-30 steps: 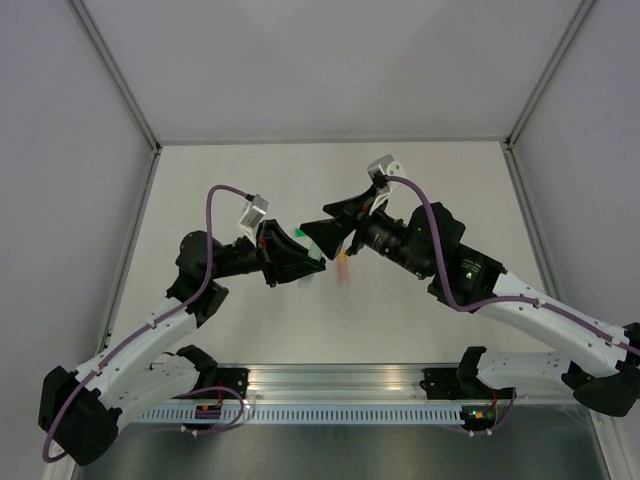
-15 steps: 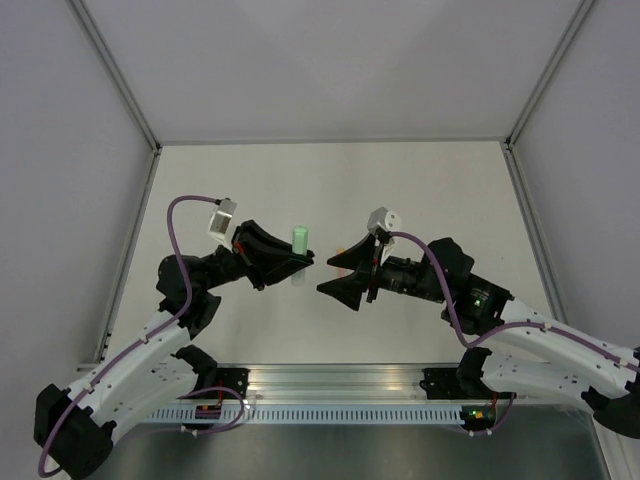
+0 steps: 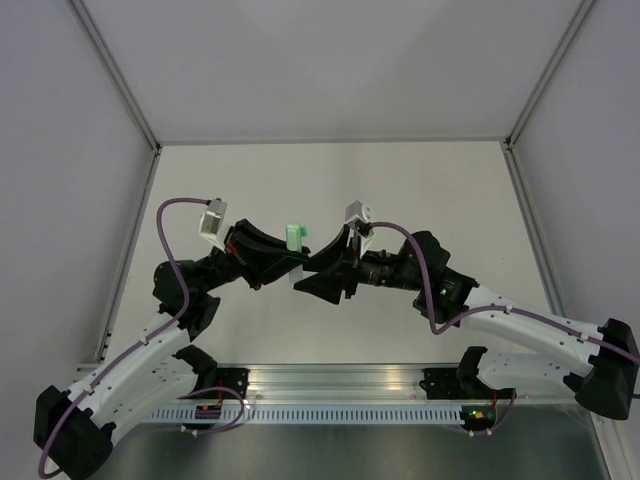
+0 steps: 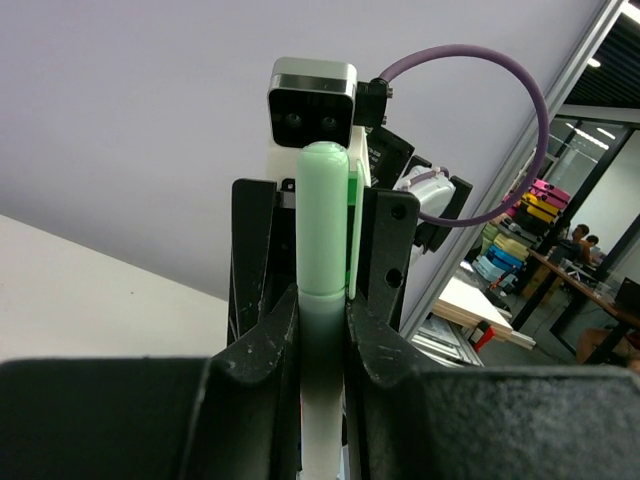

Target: Insert the pens into the pen caps

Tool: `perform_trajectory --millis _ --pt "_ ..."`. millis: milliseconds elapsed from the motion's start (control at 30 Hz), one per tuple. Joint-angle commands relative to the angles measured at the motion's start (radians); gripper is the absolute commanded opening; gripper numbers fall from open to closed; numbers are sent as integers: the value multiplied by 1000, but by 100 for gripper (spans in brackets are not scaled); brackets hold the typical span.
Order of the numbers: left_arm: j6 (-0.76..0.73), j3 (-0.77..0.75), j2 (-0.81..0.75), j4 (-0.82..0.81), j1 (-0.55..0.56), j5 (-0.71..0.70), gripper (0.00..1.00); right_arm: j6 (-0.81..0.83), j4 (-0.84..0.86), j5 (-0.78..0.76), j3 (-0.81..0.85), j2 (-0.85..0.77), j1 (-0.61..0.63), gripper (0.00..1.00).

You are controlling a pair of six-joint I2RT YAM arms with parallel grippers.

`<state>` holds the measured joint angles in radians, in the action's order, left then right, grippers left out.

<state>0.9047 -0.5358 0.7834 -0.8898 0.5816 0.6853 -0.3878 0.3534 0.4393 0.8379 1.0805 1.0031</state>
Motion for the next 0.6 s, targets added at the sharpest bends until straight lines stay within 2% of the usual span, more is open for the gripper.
perform_trajectory --millis 0,333,567 --pt "11 -3 -12 -55 -3 -24 2 -51 162 44 7 7 -1 55" --pt "8 2 -13 -51 -3 -32 2 -76 160 70 61 70 -1 45" --pt "2 8 -13 -43 -3 -33 2 -85 191 78 58 68 -1 41"
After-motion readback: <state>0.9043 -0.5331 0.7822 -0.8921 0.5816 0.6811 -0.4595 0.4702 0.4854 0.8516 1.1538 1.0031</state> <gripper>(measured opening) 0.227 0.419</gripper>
